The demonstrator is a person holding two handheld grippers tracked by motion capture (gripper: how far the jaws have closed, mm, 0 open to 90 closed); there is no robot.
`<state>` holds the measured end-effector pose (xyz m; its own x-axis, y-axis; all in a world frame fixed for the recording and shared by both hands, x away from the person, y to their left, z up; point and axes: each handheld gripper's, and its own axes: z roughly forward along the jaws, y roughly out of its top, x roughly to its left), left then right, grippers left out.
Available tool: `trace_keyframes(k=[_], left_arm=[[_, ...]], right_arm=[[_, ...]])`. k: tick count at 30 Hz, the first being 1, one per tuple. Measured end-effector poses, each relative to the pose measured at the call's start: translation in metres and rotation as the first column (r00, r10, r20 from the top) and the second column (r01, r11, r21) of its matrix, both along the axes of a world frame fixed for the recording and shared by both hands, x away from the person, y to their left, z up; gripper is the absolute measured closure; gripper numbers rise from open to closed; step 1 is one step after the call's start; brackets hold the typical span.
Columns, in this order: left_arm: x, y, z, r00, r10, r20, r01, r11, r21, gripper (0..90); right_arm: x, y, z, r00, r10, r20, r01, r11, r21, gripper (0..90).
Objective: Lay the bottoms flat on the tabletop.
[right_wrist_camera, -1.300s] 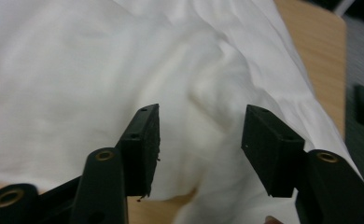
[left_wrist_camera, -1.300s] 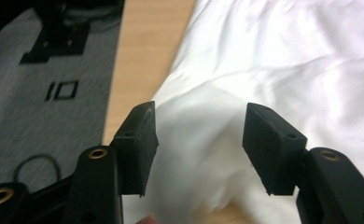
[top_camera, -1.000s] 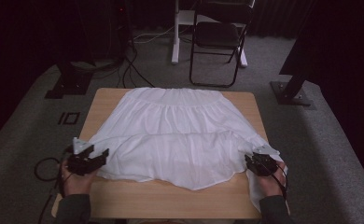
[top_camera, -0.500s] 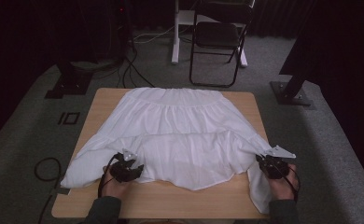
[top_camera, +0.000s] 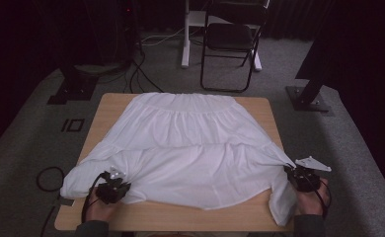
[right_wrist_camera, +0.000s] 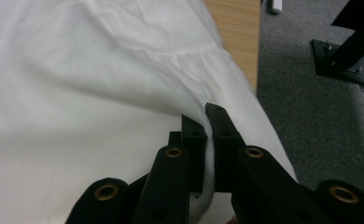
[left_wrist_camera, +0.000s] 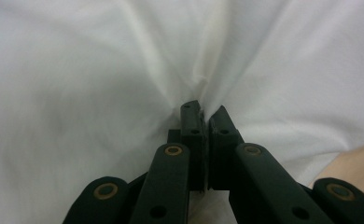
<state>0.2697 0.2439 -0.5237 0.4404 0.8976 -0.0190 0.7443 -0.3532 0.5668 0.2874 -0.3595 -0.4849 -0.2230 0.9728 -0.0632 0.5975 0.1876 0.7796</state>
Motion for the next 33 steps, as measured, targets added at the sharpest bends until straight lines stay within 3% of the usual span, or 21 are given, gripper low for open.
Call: trace_keyframes(k=[3, 4, 6, 7, 9, 13, 15, 16, 17, 18, 19, 20, 21, 22, 25, 26, 27, 28, 31, 32, 33], left_arm=[[-0.008, 0.013, 0.001, 0.9996, 0.024, -0.014, -0.024, 0.9997, -0.003, 87.8], [-0.011, 0.016, 0.002, 0.9993, 0.029, -0.023, -0.029, 0.9995, -0.009, 86.9], [-0.013, 0.018, 0.006, 0.9995, 0.030, 0.004, -0.030, 0.9991, -0.028, 77.5], [-0.013, 0.018, 0.006, 0.9995, 0.030, 0.004, -0.030, 0.9991, -0.028, 72.0], [-0.014, 0.021, 0.024, 0.9965, 0.023, 0.080, -0.018, 0.9981, -0.058, 65.4], [0.001, 0.030, 0.048, 0.9785, 0.089, 0.186, -0.078, 0.9948, -0.066, 56.9], [0.017, 0.039, 0.054, 0.9681, 0.138, 0.209, -0.126, 0.9897, -0.067, 55.8], [0.017, 0.039, 0.054, 0.9681, 0.138, 0.209, -0.126, 0.9897, -0.067, 55.2], [0.034, 0.048, 0.055, 0.9566, 0.184, 0.226, -0.172, 0.9824, -0.075, 53.4], [0.043, 0.052, 0.054, 0.9550, 0.200, 0.219, -0.186, 0.9793, -0.080, 52.7], [0.043, 0.052, 0.054, 0.9550, 0.200, 0.219, -0.186, 0.9793, -0.080, 52.0], [0.052, 0.055, 0.051, 0.9515, 0.219, 0.216, -0.206, 0.9752, -0.080, 50.4], [0.060, 0.058, 0.048, 0.9528, 0.227, 0.201, -0.215, 0.9732, -0.081, 50.4], [0.074, 0.061, 0.038, 0.9570, 0.238, 0.167, -0.227, 0.9706, -0.081, 49.9], [0.084, 0.061, 0.020, 0.9652, 0.238, 0.109, -0.233, 0.9710, -0.055, 51.2], [0.084, 0.061, 0.020, 0.9652, 0.238, 0.109, -0.233, 0.9710, -0.055, 53.6], [0.086, 0.060, 0.010, 0.9693, 0.236, 0.071, -0.234, 0.9717, -0.036, 58.8], [0.085, 0.060, 0.006, 0.9704, 0.236, 0.052, -0.235, 0.9718, -0.018, 64.9], [0.083, 0.062, 0.000, 0.9728, 0.230, 0.031, -0.230, 0.9732, 0.005, 82.3], [0.080, 0.066, -0.001, 0.9680, 0.249, 0.034, -0.249, 0.9685, -0.006, 87.2], [0.078, 0.073, 0.000, 0.9613, 0.274, 0.033, -0.274, 0.9616, 0.015, 87.8]], right_arm=[[-0.002, -0.007, 0.000, 0.9999, -0.013, -0.007, 0.013, 0.9998, 0.012, 85.9], [-0.005, -0.009, 0.001, 0.9999, 0.017, 0.000, -0.017, 0.9986, 0.051, 80.9], [-0.006, -0.008, 0.003, 0.9972, 0.075, -0.002, -0.075, 0.9945, 0.073, 71.0], [-0.006, -0.008, 0.003, 0.9972, 0.075, -0.002, -0.075, 0.9945, 0.073, 71.0], [-0.008, -0.004, 0.013, 0.9926, 0.112, 0.046, -0.116, 0.9900, 0.081, 62.6], [-0.002, 0.004, 0.027, 0.9847, 0.132, 0.113, -0.143, 0.9857, 0.090, 57.0], [0.006, 0.009, 0.032, 0.9830, 0.119, 0.139, -0.134, 0.9860, 0.100, 55.8], [0.006, 0.009, 0.032, 0.9830, 0.119, 0.139, -0.134, 0.9860, 0.100, 55.8], [0.017, 0.014, 0.035, 0.9814, 0.115, 0.154, -0.130, 0.9868, 0.096, 53.0], [0.022, 0.016, 0.036, 0.9825, 0.107, 0.153, -0.122, 0.9877, 0.098, 52.5], [0.022, 0.016, 0.036, 0.9825, 0.107, 0.153, -0.122, 0.9877, 0.098, 52.5], [0.033, 0.020, 0.036, 0.9827, 0.107, 0.152, -0.125, 0.9856, 0.114, 52.7], [0.033, 0.020, 0.036, 0.9827, 0.107, 0.152, -0.125, 0.9856, 0.114, 52.7], [0.041, 0.023, 0.034, 0.9865, 0.108, 0.123, -0.122, 0.9858, 0.115, 58.4], [0.047, 0.025, 0.025, 0.9918, 0.113, 0.060, -0.119, 0.9876, 0.103, 75.0], [0.047, 0.025, 0.025, 0.9918, 0.113, 0.060, -0.119, 0.9876, 0.103, 75.0], [0.044, 0.023, 0.019, 0.9927, 0.115, 0.036, -0.118, 0.9876, 0.104, 81.8], [0.041, 0.021, 0.017, 0.9923, 0.119, 0.033, -0.122, 0.9865, 0.108, 82.6], [0.033, 0.016, 0.015, 0.9921, 0.122, 0.030, -0.124, 0.9858, 0.113, 84.1], [0.023, 0.008, 0.016, 0.9931, 0.112, 0.034, -0.116, 0.9871, 0.111, 84.9], [0.018, 0.004, 0.017, 0.9933, 0.108, 0.040, -0.112, 0.9867, 0.117, 84.9]])
